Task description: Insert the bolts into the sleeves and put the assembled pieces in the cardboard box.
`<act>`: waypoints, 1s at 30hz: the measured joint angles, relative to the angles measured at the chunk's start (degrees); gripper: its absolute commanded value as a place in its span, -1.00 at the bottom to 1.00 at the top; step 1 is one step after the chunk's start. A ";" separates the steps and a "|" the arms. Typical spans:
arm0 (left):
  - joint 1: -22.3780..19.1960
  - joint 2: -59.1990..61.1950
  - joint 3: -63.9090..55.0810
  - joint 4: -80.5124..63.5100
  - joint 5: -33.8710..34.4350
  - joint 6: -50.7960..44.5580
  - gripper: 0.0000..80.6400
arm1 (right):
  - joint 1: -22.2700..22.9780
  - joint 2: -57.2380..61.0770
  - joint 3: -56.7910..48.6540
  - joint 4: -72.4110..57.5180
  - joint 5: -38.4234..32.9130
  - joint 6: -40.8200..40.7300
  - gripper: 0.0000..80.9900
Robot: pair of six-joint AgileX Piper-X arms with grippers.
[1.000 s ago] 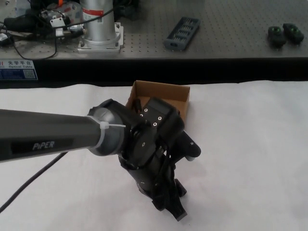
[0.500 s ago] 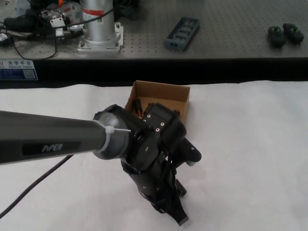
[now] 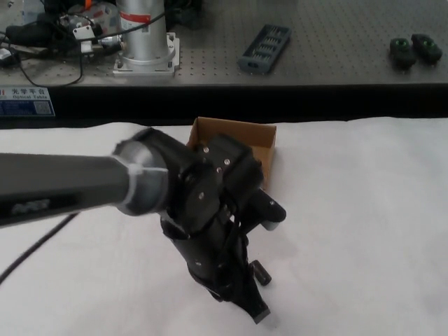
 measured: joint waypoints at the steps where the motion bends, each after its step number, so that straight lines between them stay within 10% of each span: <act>1: 0.00 -1.15 0.00 0.91 0.17 -0.04 -0.99 | 0.00 0.00 0.00 -0.69 0.00 0.00 -0.93; 30: 4.22 -47.30 24.36 -20.44 18.52 -24.02 -0.99 | 0.00 20.35 0.00 -43.69 -33.58 36.34 -0.93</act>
